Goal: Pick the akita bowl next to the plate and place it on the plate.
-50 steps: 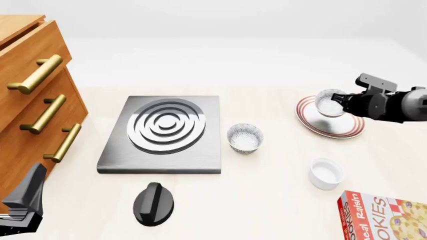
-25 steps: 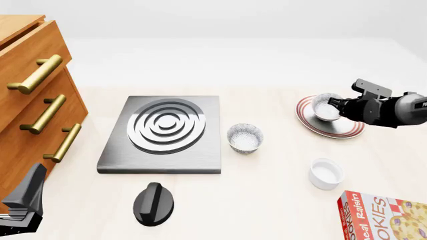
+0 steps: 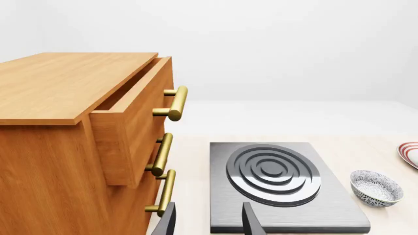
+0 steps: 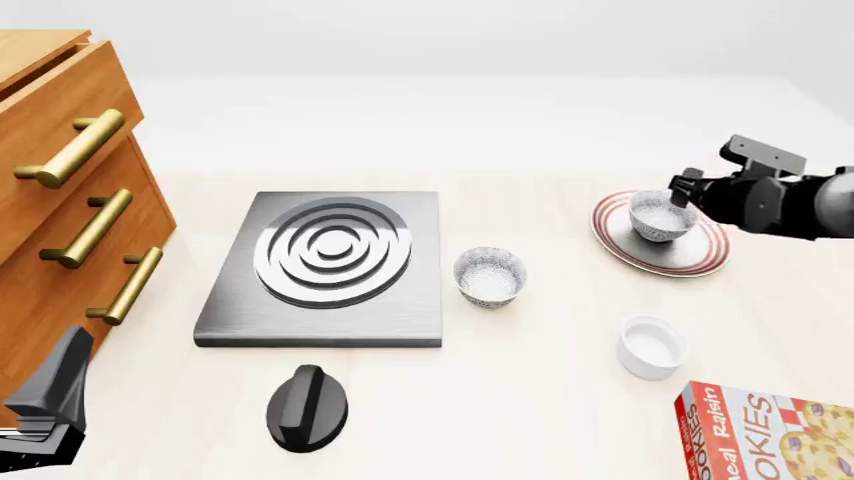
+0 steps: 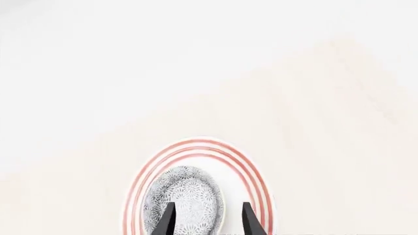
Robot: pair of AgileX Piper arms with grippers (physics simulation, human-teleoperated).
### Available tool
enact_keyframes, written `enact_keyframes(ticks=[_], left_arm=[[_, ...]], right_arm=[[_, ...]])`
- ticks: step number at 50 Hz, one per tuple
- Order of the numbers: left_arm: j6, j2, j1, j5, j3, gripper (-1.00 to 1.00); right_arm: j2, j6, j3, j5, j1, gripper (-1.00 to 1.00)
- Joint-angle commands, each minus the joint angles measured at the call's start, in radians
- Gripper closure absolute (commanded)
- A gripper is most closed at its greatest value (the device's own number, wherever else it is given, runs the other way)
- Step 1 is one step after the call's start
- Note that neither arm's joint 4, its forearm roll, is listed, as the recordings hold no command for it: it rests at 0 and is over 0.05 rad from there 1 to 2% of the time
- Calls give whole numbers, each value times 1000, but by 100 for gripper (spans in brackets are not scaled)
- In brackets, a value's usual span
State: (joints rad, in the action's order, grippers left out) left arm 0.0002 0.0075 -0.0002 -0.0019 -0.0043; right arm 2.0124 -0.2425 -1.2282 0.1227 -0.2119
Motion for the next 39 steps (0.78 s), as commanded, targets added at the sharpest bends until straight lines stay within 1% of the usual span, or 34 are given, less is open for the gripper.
enact_keyframes(ticks=[1, 5, 8, 13, 14, 16, 17, 18, 19, 22, 27, 28, 29, 30, 34, 36, 37, 39], left_arm=[[0, 0, 0, 0, 0, -100], [0, 0, 0, 0, 0, -100], [0, 0, 0, 0, 0, -100], [0, 0, 0, 0, 0, -100], [0, 0, 0, 0, 0, -100], [0, 0, 0, 0, 0, -100], [0, 0, 0, 0, 0, -100], [0, 0, 0, 0, 0, -100], [0, 0, 0, 0, 0, -100], [0, 0, 0, 0, 0, -100], [0, 0, 0, 0, 0, -100], [0, 0, 0, 0, 0, -100], [0, 0, 0, 0, 0, -100], [0, 0, 0, 0, 0, -100], [0, 0, 0, 0, 0, -100], [0, 0, 0, 0, 0, -100], [0, 0, 0, 0, 0, -100], [0, 0, 0, 0, 0, -100]], right_arm=[[-155, 14, 32, -54, 12, -100], [-256, 14, 67, -86, 32, -100], [-294, 15, 83, -96, 36, -100], [-401, 18, 124, -129, 47, -100], [-428, 49, 127, -139, 48, -100], [-458, 40, 130, -157, 52, -100], [-487, 50, 137, -166, 56, -100], [-487, 50, 138, -166, 56, -100], [-537, 46, 156, -181, 67, -100], [-577, 44, 174, -195, 79, -100], [-686, 47, 200, -246, 82, -100], [-686, 47, 200, -247, 82, -100], [-738, 48, 211, -272, 82, -100], [-739, 48, 211, -273, 82, -100], [-824, 48, 233, -309, 81, -100], [-868, 57, 246, -328, 82, -100], [-896, 50, 251, -341, 89, -100], [-929, 60, 240, -370, 91, -100]])
